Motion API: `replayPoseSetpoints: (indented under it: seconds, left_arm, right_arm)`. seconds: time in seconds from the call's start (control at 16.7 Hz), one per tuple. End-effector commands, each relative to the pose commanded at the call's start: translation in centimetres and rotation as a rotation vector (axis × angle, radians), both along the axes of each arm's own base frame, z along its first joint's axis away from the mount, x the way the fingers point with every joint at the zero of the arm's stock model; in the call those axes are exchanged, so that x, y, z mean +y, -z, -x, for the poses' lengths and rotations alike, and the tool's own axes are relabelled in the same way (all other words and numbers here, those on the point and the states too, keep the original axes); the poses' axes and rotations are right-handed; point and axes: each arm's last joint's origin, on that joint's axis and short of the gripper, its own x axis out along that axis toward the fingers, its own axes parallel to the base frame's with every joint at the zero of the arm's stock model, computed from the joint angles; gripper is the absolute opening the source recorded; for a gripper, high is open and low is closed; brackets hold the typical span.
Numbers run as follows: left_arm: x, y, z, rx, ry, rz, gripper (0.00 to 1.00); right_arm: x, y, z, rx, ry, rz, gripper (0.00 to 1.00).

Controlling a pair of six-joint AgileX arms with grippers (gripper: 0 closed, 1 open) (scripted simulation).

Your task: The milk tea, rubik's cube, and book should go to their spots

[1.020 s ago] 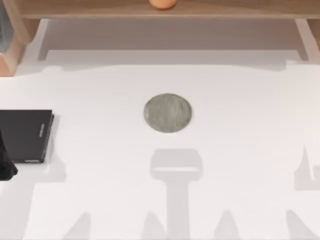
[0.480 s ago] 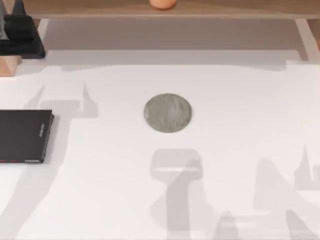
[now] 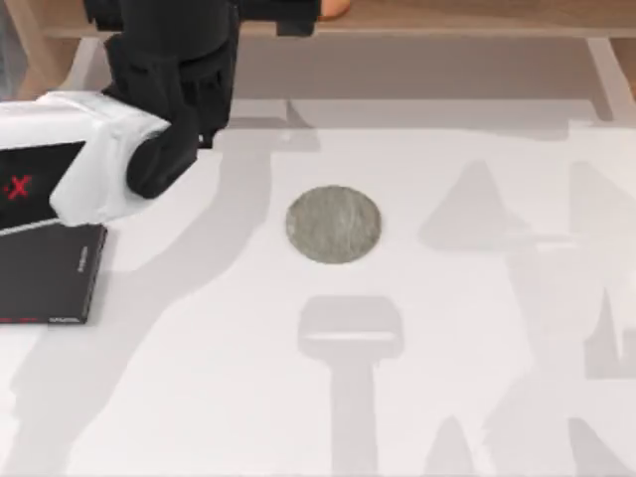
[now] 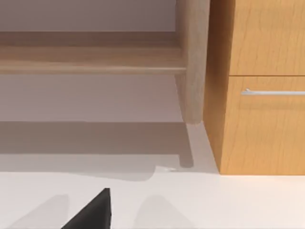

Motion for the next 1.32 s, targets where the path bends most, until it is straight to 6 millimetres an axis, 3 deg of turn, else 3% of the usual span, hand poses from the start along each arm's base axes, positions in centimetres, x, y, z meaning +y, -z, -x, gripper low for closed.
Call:
replayPoseSetpoints:
  seconds: [0.24, 0.42, 0.9, 1.32]
  left_arm:
    - [-6.0, 3.5, -2.8, -0.021, 0.005, 0.015, 1.00]
    - [-8.4, 4.4, -3.5, -0.049, 0.006, 0.043, 1.00]
    - [-8.7, 4.6, -4.0, -0.053, 0.006, 0.048, 1.00]
    - [-9.2, 4.5, -9.5, -0.057, 0.007, 0.051, 1.00]
  right_arm:
    - [0.0, 0.0, 0.0, 0.000, 0.000, 0.000, 1.00]
    - [0.0, 0.0, 0.0, 0.000, 0.000, 0.000, 1.00]
    - [0.0, 0.0, 0.0, 0.000, 0.000, 0.000, 1.00]
    - [0.0, 0.0, 0.0, 0.000, 0.000, 0.000, 1.00]
